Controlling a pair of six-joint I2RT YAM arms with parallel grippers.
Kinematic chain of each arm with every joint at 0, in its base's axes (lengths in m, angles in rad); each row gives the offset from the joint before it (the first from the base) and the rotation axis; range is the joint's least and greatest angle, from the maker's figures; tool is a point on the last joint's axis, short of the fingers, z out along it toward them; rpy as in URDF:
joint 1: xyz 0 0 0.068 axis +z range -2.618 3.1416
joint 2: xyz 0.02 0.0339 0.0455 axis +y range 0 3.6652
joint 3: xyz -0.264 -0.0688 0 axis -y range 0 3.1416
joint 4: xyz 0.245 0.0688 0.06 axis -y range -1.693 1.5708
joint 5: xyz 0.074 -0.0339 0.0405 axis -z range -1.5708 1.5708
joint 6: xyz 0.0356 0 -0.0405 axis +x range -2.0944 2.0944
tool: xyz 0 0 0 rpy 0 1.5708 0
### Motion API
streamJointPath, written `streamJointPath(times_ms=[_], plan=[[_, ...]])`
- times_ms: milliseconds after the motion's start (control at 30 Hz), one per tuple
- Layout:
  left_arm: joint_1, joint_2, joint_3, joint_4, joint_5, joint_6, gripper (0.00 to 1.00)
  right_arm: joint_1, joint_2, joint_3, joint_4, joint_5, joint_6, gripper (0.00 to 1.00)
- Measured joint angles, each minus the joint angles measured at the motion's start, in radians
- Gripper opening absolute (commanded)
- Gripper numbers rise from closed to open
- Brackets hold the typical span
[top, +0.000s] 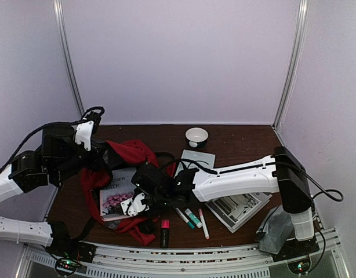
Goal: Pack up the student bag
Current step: Adjust the book in the largest pocket of the bag.
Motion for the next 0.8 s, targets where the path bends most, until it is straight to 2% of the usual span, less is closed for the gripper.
streamJointPath(times_ms=[267, 500, 567, 733, 800], plan=[[0.001, 0.012, 0.002, 0.0, 0.006, -0.018, 0.0, 0.033, -0.02, 0.005, -0.058, -0.041, 0.011, 0.4], [0.001, 0.017, 0.041, -0.027, 0.02, -0.032, 0.0, 0.039, 0.033, 0.012, 0.002, 0.057, 0.011, 0.31], [0.002, 0.019, 0.051, -0.033, 0.02, -0.032, 0.0, 0.042, 0.042, 0.002, 0.047, 0.102, 0.01, 0.26], [0.002, 0.019, 0.059, -0.045, 0.02, -0.032, 0.0, 0.052, 0.042, -0.028, 0.15, 0.203, -0.016, 0.0], [0.002, 0.019, 0.059, -0.047, 0.019, -0.032, 0.0, 0.058, 0.042, -0.04, 0.192, 0.232, -0.023, 0.0]])
